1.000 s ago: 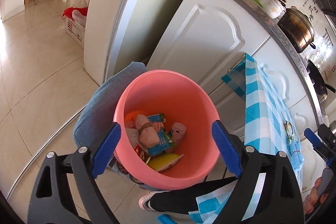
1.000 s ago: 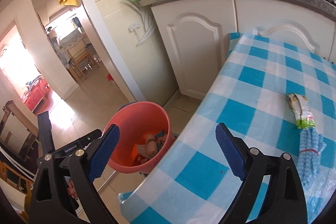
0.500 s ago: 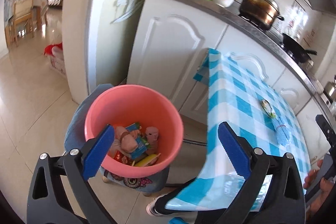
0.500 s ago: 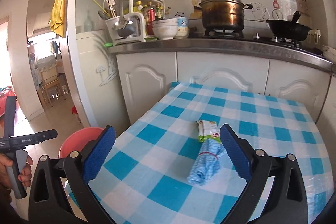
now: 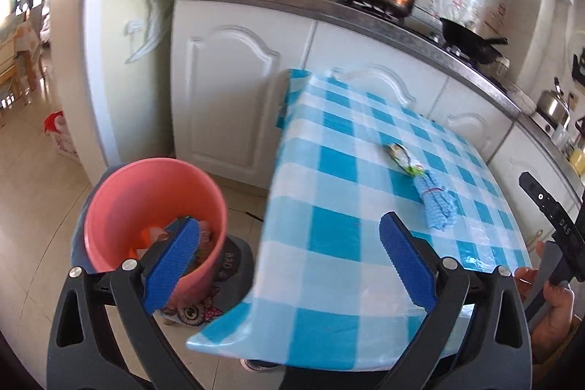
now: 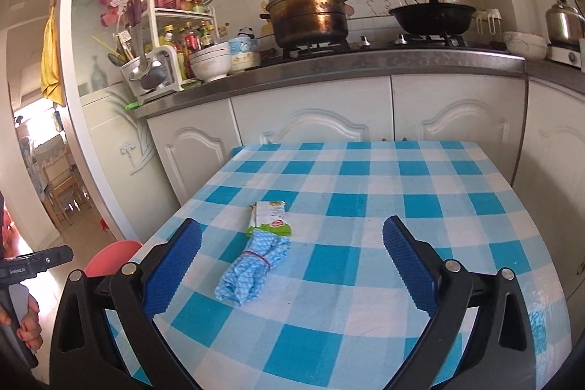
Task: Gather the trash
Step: 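Move both open tools back over the blue cloth and small green packet, then grasp the blue cloth with the right tool while the left tool grasps the small green packet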
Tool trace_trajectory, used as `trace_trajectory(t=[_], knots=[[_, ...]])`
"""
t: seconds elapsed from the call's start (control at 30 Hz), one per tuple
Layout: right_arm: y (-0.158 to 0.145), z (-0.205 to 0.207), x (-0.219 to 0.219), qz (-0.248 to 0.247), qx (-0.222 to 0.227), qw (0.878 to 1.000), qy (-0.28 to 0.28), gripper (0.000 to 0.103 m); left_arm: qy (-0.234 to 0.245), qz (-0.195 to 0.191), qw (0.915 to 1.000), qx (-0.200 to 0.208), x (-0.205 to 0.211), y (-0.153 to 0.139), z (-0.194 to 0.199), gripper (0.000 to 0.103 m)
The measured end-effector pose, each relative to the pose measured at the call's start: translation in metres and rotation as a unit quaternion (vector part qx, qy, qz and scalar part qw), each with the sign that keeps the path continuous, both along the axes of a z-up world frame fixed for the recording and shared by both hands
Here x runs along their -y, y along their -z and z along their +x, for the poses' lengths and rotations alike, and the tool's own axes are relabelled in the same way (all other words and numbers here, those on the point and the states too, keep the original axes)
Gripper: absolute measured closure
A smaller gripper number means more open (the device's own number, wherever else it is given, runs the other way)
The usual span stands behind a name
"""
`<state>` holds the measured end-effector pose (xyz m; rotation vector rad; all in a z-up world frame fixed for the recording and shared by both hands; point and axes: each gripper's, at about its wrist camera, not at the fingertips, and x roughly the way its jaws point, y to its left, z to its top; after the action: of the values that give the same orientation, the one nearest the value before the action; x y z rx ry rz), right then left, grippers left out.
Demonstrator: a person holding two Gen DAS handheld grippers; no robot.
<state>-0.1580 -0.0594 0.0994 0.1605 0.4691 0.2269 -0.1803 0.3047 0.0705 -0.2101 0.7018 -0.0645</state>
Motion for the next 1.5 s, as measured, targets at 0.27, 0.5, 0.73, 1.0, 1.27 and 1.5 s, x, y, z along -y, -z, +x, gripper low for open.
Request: trace_trajectory(t=[0.27,0.5,0.73,1.0,1.27,1.5], knots=[[0.030,0.013,0.029,0.061,-0.087,0.994,-0.004,0.005,0.032,-0.019,0.9987,-0.035,0.038,0.003,0.029,0.004],[0.046,0.026,0.016,0.075,-0.136,0.987,-0.031,0.005,0.030,-0.043,0.9968,-0.061,0.048,0.009,0.047,0.004],[0.052,0.039,-0.008,0.079,-0.161,0.982,-0.065,0.005,0.023,-0.047,0.9957,-0.077,0.057,0.014,0.069,0.004],[0.056,0.060,-0.032,0.086,-0.184,0.975,-0.091,0.005,0.011,-0.048,0.9952,-0.085,0.066,0.016,0.091,0.004],[0.060,0.073,-0.056,0.066,-0.181,0.974,-0.119,0.007,0.004,-0.051,0.9943,-0.093,0.065,0.023,0.110,0.004],[0.070,0.086,-0.063,0.055,-0.199,0.972,-0.112,0.030,0.005,-0.050,0.9947,-0.089,0.067,0.025,0.121,0.004]])
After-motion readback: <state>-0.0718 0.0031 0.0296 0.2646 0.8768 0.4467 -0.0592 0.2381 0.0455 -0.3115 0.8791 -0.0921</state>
